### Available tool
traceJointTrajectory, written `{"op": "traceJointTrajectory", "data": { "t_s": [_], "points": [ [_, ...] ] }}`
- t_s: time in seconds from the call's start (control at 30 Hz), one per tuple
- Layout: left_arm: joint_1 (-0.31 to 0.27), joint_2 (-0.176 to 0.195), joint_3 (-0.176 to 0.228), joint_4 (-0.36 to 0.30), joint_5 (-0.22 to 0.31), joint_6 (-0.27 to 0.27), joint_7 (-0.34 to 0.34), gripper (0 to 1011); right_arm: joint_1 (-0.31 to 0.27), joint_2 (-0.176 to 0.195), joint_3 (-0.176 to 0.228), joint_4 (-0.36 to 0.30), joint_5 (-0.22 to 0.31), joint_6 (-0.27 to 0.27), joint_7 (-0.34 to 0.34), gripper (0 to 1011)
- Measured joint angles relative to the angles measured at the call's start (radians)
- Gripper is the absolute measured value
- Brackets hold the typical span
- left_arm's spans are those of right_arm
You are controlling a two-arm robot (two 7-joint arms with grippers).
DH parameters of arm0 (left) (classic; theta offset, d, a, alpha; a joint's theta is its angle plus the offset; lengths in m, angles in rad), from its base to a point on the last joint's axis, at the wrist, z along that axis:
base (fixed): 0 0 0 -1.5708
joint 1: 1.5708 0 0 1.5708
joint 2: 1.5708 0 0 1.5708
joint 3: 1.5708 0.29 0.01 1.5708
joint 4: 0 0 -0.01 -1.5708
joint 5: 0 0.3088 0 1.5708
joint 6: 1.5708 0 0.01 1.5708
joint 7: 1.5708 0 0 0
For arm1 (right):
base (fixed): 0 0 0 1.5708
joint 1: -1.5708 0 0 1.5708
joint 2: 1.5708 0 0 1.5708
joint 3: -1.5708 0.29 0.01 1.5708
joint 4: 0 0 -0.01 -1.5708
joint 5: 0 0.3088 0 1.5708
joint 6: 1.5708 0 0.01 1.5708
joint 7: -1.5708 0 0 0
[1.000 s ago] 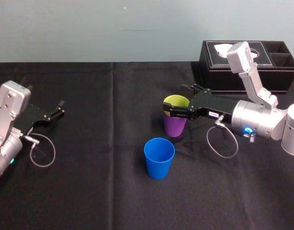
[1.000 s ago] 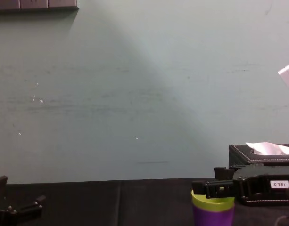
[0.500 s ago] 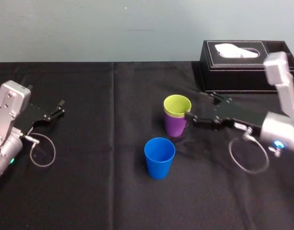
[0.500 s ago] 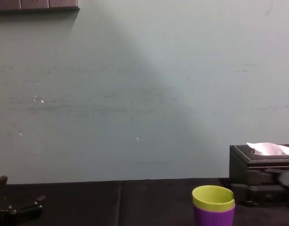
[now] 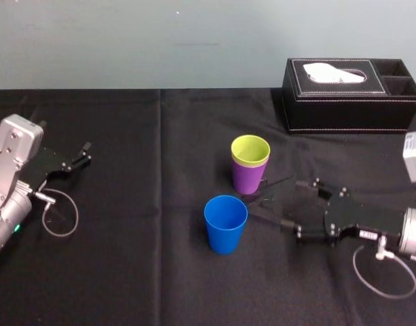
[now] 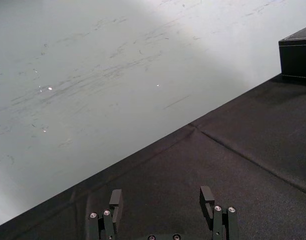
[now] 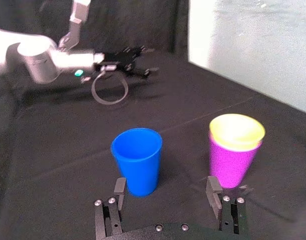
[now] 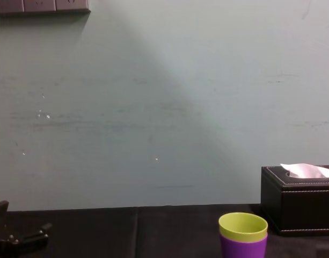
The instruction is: Stack the three plastic cups sequentially using one hand.
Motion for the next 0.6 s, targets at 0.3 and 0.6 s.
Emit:
{"op": "traceJointTrajectory", "data": {
  "t_s": [0.3, 0.6],
  "points": [
    [0.000, 0.000, 0.000, 0.000, 0.000, 0.000, 0.000, 1011, 0.000, -0.009, -0.048, 0.009, -0.054, -0.009, 0.019, 1002],
    [0.000, 0.000, 0.000, 0.000, 0.000, 0.000, 0.000, 1012, 0.047, -0.062, -0.093, 0.058, -0.077, -0.002, 0.038, 1002]
  ]
}}
